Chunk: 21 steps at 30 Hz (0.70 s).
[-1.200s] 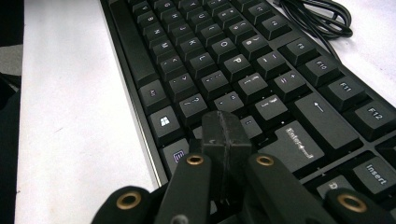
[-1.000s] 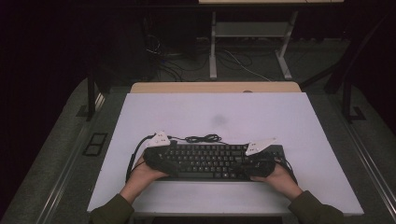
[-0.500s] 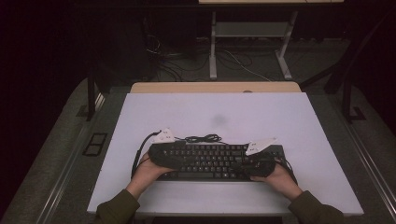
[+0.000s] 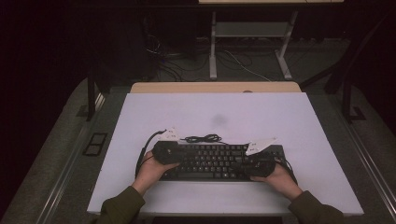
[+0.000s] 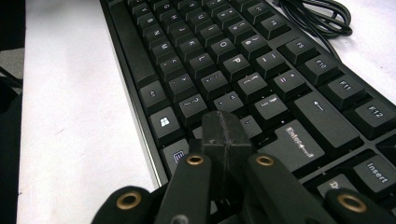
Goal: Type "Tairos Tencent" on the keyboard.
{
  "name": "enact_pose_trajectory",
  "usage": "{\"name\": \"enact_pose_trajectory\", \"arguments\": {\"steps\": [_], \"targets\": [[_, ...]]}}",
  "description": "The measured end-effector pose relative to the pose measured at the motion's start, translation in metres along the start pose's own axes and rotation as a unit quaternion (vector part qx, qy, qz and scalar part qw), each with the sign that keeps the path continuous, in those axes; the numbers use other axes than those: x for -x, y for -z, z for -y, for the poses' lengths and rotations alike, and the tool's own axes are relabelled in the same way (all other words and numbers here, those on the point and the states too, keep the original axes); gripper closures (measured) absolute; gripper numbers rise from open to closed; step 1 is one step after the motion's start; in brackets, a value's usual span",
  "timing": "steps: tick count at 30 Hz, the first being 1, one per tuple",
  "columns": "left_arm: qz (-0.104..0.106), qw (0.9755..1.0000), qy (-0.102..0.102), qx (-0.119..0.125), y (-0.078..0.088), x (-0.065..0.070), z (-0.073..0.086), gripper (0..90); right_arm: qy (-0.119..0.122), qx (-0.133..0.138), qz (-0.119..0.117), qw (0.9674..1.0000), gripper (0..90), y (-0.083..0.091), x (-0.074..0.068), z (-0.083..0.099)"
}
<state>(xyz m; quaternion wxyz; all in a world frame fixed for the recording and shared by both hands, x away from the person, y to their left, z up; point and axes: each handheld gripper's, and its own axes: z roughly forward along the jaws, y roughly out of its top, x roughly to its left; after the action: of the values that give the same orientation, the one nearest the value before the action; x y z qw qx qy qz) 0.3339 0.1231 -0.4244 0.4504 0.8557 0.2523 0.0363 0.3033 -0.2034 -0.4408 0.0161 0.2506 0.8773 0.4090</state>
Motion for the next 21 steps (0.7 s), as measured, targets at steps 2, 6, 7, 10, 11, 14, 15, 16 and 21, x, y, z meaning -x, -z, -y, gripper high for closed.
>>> {"name": "enact_pose_trajectory", "arguments": {"steps": [2, 6, 7, 10, 11, 14, 15, 16, 21], "targets": [[0.000, 1.0000, -0.001, -0.009, -0.0018, -0.0003, 0.0002, 89.1, 0.000, 0.000, 0.000, 1.0000, 89.4, 0.0000, -0.0001, 0.0000], [-0.006, 0.9998, 0.003, -0.018, -0.0034, -0.0009, 0.0014, 89.2, 0.000, 0.000, 0.000, 1.0000, 89.4, 0.0001, -0.0002, 0.0000], [-0.006, 0.9998, 0.003, -0.021, -0.0036, -0.0014, 0.0016, 89.2, 0.000, 0.000, 0.000, 1.0000, 89.4, 0.0000, -0.0002, 0.0000], [-0.008, 0.9996, 0.005, -0.028, -0.0054, -0.0015, 0.0028, 89.2, 0.000, 0.000, 0.001, 1.0000, 89.4, 0.0000, -0.0003, 0.0000], [-0.010, 0.9995, 0.005, -0.030, -0.0061, -0.0016, 0.0032, 89.2, 0.000, 0.000, 0.001, 1.0000, 89.4, 0.0000, -0.0003, 0.0000], [-0.011, 0.9993, 0.004, -0.035, -0.0072, -0.0015, 0.0036, 89.1, 0.000, 0.000, 0.001, 1.0000, 89.4, 0.0000, -0.0004, -0.0001], [-0.012, 0.9993, 0.004, -0.035, -0.0074, -0.0016, 0.0036, 89.2, 0.000, 0.000, 0.001, 1.0000, 89.4, 0.0001, -0.0004, -0.0001], [-0.012, 0.9993, 0.003, -0.037, -0.0075, -0.0016, 0.0037, 89.2, 0.000, 0.000, 0.001, 1.0000, 89.4, 0.0001, -0.0004, -0.0001], [-0.014, 0.9991, 0.004, -0.040, -0.0086, -0.0016, 0.0042, 89.2, 0.000, 0.000, 0.001, 1.0000, 89.3, 0.0001, -0.0004, -0.0001]]}}
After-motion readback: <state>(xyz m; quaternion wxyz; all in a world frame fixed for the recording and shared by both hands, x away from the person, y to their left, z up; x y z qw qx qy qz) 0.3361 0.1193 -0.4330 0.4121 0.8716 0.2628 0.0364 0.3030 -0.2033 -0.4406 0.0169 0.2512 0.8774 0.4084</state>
